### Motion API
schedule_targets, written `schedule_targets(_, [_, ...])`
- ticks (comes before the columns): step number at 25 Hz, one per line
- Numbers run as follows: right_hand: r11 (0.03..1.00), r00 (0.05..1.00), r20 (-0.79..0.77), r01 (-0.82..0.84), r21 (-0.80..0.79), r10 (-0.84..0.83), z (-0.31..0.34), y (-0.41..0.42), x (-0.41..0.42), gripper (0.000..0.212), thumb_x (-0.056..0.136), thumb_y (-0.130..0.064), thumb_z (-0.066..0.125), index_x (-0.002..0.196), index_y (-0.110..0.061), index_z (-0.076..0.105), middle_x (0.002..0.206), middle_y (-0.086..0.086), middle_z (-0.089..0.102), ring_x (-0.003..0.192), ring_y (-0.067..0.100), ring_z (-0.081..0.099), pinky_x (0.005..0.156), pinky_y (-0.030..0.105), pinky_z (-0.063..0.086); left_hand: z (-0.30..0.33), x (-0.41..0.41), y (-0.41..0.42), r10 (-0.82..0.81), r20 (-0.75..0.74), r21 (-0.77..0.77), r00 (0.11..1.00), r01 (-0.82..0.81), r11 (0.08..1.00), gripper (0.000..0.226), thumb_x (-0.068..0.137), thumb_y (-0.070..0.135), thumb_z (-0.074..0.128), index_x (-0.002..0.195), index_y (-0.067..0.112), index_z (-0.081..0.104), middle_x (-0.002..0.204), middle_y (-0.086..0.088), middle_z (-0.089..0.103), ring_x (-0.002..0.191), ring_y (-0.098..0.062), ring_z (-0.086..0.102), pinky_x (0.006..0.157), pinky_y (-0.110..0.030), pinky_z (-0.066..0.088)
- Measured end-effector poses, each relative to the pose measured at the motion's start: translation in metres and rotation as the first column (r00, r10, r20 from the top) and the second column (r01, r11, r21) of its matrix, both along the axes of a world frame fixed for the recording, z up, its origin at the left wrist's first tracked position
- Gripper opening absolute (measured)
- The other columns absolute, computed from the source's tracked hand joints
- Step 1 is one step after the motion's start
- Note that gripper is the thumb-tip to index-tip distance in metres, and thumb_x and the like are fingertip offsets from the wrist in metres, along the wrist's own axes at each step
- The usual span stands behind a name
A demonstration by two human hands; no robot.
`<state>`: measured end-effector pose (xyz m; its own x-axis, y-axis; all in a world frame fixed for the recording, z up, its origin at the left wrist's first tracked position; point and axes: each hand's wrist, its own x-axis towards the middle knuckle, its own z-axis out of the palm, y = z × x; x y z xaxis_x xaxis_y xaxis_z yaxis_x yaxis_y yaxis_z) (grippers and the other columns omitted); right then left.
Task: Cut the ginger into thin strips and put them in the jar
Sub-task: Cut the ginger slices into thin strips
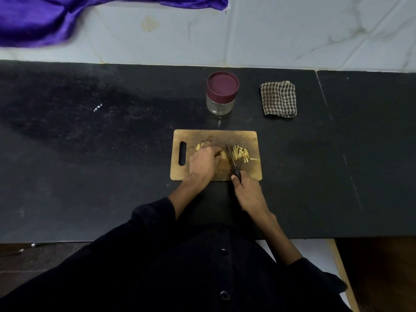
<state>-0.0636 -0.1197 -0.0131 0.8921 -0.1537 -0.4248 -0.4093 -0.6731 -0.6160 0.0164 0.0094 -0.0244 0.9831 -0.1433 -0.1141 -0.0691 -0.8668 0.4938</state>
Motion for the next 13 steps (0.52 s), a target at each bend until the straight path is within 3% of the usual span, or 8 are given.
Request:
schedule_targets(8, [0.999,0.998,-0.037,-0.045,-0.009,0.045,0.001,0.003,-0.0027,0.023,0.104,-0.032,0.041,0.115,-0.014,0.05,0.102,0.011,0.063,0.093,0.031,0.063,0.08,0.049,0.053,-0.0046,0.0005,0.0011,-0.005,-0.015,-0.04,1.0,0.005,0.999,0.026,0.093,0.024,0.059,0.118,0.028,0.066,0.118,0.0,0.058,0.103,-0.017,0.059,0.088,-0.038,0.052])
schedule_targets(13, [0.999,0.999,-0.013,-0.035,-0.038,0.034,0.0027,0.0046,-0.0027,0.022,0.104,-0.031,0.04,0.112,-0.013,0.05,0.099,0.01,0.063,0.091,0.031,0.064,0.08,0.048,0.053,-0.0082,-0.0031,-0.0009,0.01,0.016,0.016,1.0,-0.011,1.0,0.026,0.094,0.029,0.058,0.119,0.028,0.065,0.117,0.002,0.059,0.1,-0.017,0.061,0.083,-0.037,0.053])
